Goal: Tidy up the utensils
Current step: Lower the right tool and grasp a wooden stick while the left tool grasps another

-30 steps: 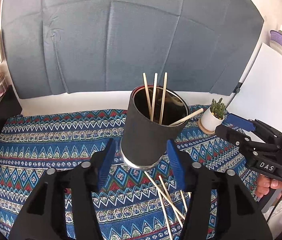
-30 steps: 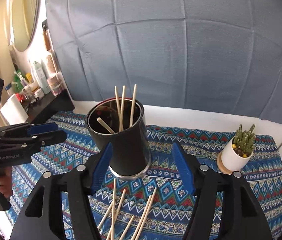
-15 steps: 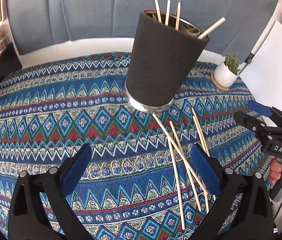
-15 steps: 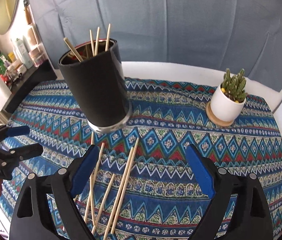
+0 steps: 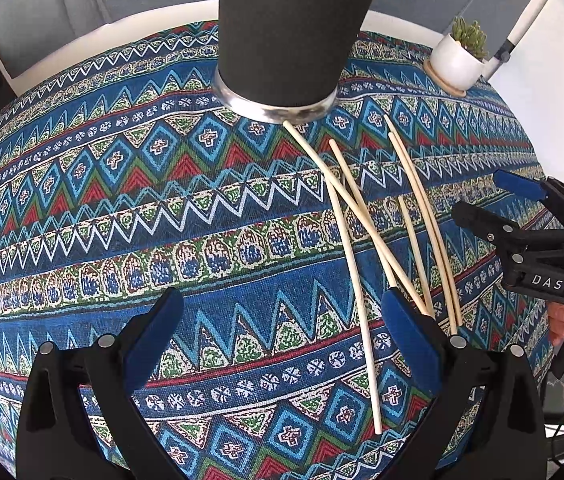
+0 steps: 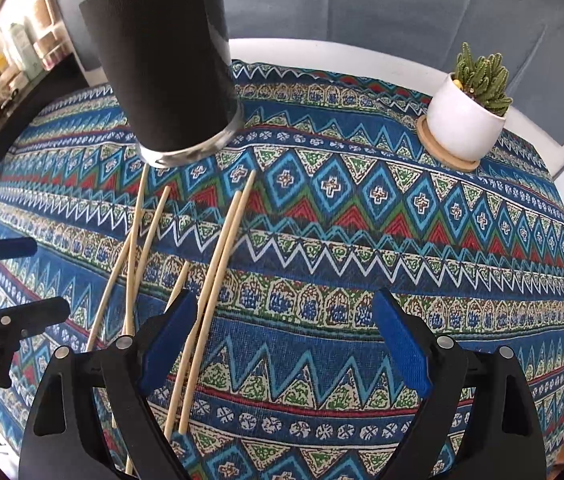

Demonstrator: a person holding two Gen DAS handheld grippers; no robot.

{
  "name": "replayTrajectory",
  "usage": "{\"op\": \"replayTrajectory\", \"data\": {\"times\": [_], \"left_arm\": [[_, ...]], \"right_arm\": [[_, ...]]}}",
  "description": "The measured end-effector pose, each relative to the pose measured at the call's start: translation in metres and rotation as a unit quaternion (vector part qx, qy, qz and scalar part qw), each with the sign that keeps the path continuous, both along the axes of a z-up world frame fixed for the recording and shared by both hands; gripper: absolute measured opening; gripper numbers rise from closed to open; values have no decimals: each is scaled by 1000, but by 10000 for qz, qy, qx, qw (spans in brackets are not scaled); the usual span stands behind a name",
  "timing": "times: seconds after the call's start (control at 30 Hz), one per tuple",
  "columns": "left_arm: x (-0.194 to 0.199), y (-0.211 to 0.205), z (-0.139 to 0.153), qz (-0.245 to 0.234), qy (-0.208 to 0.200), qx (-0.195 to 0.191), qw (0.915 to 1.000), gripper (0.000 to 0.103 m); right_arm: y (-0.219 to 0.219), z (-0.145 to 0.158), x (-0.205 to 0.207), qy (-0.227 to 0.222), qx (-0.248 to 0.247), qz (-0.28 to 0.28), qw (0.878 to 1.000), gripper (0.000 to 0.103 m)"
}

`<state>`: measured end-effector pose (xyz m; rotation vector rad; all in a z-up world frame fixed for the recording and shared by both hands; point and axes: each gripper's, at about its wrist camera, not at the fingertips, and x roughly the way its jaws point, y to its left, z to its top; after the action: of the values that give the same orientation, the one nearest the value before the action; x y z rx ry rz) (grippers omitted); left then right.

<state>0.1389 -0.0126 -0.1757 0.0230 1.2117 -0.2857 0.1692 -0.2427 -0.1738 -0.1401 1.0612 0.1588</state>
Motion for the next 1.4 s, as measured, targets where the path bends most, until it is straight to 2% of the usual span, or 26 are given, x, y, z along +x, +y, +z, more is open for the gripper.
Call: {"op": "replayTrajectory", "data": {"times": [0.27,0.43,0.53,0.6,0.67,0.73,0.87,1.07,1.23,1.27,1.33,1.4], "left_arm": [[6,-11,-11,-81,191,232,9995,97],[8,-19,-15,-170,215,350,9990,97],[14,-34,-20,-270,187,570,9978,97],[16,-43,-23,-400,169,782,9960,98],[21,-47,-25,-362,206,767,9962,98],[23,-48,-25,-335,206,771,9962,99],[23,-47,-26,-314,215,794,9961,99],[27,-48,-25,-557,276,829,9946,99],[28,-48,-24,-484,224,802,9954,96],[25,-45,-23,-459,193,804,9955,92],[19,-36,-19,-348,96,779,9963,82],[17,-31,-15,-317,21,757,9966,66]], "right_arm": [[10,-17,-3,139,-469,125,9987,85],[12,-24,-5,197,-382,26,9991,87],[17,-28,1,429,-371,38,9984,89],[19,-28,2,393,-414,46,9984,92],[15,-30,3,447,-331,-1,9985,94],[5,-33,6,653,10,-232,9976,96],[4,-32,8,685,-40,-126,9976,96],[6,-31,13,852,-73,-89,9963,97],[7,-33,26,911,-121,-34,9958,94],[7,-32,25,887,-114,-55,9960,89],[7,-27,21,868,-103,-52,9962,67],[11,-19,15,800,-82,15,9968,12]]}}
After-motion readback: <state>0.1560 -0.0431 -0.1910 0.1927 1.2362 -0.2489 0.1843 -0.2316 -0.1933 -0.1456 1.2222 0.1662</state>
